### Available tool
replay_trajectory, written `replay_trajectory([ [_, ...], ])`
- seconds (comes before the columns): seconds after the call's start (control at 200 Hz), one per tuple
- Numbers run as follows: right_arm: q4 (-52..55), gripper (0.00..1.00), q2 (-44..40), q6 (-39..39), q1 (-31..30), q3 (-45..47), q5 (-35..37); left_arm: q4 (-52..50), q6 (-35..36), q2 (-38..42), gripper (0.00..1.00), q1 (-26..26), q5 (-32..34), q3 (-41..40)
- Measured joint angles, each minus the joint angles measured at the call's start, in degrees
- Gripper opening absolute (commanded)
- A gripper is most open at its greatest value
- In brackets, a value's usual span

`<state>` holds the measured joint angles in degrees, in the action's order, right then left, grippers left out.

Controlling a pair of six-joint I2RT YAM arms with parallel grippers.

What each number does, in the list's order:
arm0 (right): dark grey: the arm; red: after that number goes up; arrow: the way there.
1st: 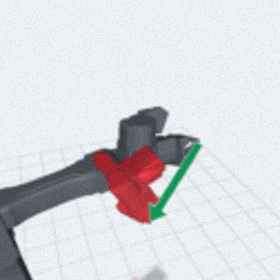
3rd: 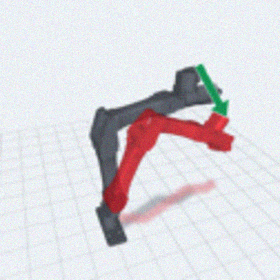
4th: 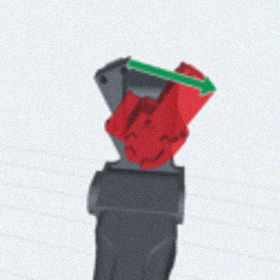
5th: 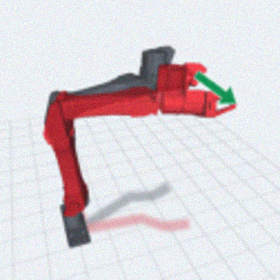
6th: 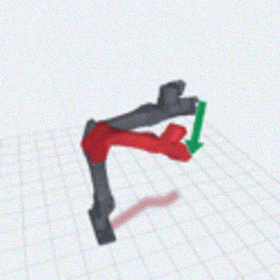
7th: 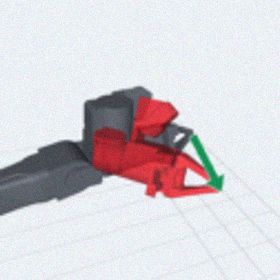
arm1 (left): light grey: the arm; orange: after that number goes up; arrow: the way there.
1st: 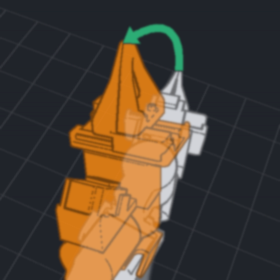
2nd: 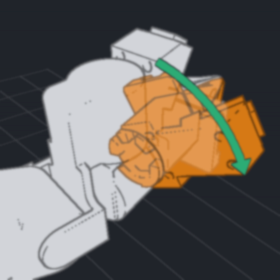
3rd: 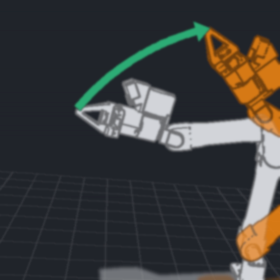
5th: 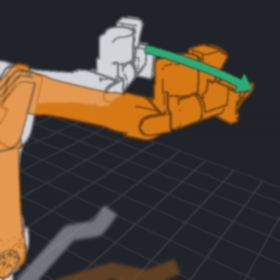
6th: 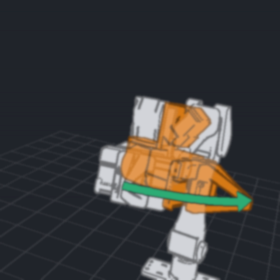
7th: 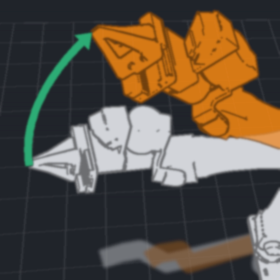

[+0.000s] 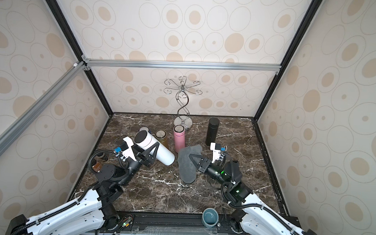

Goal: Wipe the surface of the thermos
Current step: Wipe the dirt from the surface of the thermos.

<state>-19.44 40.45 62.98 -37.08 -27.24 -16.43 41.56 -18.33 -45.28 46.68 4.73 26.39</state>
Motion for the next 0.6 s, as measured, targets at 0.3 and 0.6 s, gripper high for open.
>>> replay_trajectory([
  [0.3,29.73,0.0,-2.34,-14.62,0.37,-11.1,9.73,-1.31,3.39,-5.55,0.0,0.0,-11.87,-0.55],
  [0.6,36.0,0.0,0.79,-18.29,0.42,-10.6,11.98,2.16,4.31,-14.4,0.0,0.02,-10.62,-5.38],
])
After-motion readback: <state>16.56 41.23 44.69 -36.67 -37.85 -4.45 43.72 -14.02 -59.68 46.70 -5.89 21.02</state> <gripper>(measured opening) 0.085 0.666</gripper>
